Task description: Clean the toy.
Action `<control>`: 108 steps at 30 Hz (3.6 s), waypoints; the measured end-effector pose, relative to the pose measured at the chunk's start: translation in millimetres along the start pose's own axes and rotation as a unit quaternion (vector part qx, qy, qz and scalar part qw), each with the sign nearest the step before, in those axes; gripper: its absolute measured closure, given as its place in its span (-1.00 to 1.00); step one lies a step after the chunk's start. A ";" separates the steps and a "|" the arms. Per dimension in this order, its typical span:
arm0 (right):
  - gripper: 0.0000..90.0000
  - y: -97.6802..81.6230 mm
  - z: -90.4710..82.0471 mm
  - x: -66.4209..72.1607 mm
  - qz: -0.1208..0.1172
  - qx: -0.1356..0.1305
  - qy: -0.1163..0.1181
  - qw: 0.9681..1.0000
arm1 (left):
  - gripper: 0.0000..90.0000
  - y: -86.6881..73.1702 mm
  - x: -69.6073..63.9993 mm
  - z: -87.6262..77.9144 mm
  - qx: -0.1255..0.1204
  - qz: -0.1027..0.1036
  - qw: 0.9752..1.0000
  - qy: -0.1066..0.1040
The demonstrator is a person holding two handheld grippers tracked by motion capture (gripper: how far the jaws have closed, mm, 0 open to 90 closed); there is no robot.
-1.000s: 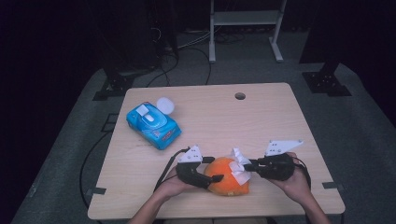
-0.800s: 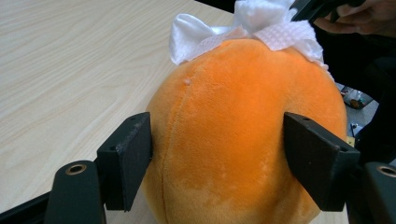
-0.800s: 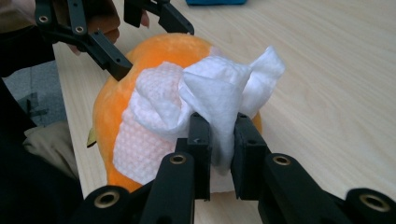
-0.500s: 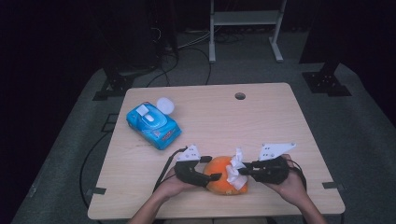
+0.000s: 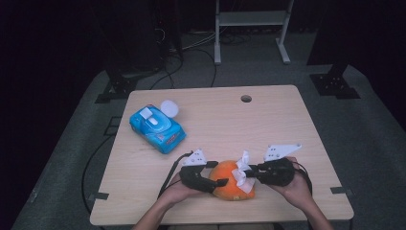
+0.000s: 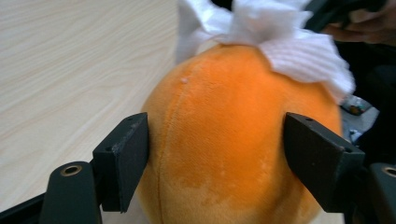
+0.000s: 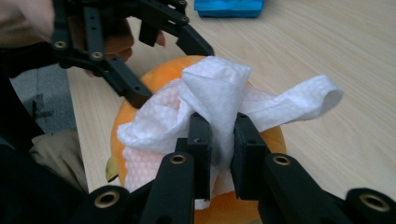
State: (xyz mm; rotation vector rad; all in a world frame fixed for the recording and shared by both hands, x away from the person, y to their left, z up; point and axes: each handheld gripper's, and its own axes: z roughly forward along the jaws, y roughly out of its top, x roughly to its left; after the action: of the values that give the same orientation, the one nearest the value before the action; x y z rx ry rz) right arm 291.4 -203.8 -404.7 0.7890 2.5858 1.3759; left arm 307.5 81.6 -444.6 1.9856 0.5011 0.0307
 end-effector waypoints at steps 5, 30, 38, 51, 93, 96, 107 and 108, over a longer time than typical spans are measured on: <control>0.75 -1.5 -8.8 0.4 0.022 -0.012 -0.023 0.999 | -0.48 2.9 -7.2 -3.4 0.018 0.022 0.999 -0.028; 0.75 1.8 -10.3 2.8 -0.004 -0.001 0.023 1.000 | -0.03 13.9 -21.2 2.5 -0.002 0.108 0.994 -0.004; 0.76 16.1 2.5 -7.9 0.010 -0.031 -0.012 0.999 | -0.16 6.3 -1.8 1.0 -0.028 0.066 0.995 0.065; 0.76 -18.8 15.6 -30.6 0.061 -0.007 -0.032 0.998 | -0.30 -10.9 15.7 -9.7 -0.020 0.031 0.998 0.046; 0.76 -8.5 16.8 -27.5 0.065 -0.043 -0.041 0.996 | -0.39 -5.1 4.5 1.7 -0.010 0.063 0.997 0.041; 0.76 -5.0 14.7 -22.9 0.064 -0.059 -0.029 0.996 | -0.39 -4.3 3.0 2.6 -0.009 0.066 0.997 0.043; 0.76 -2.9 18.9 -19.1 0.052 -0.043 -0.042 0.997 | -0.41 -0.3 -3.7 5.7 0.000 0.082 0.995 0.051; 0.76 -2.2 18.2 -18.1 0.051 -0.046 -0.044 0.997 | -0.41 0.5 -4.4 6.0 0.002 0.085 0.995 0.052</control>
State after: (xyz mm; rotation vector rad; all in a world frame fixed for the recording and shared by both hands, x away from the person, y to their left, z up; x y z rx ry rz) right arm 312.1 -200.2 -419.7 0.9573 2.4282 1.4418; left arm 305.1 74.6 -446.1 2.0335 0.3971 0.2404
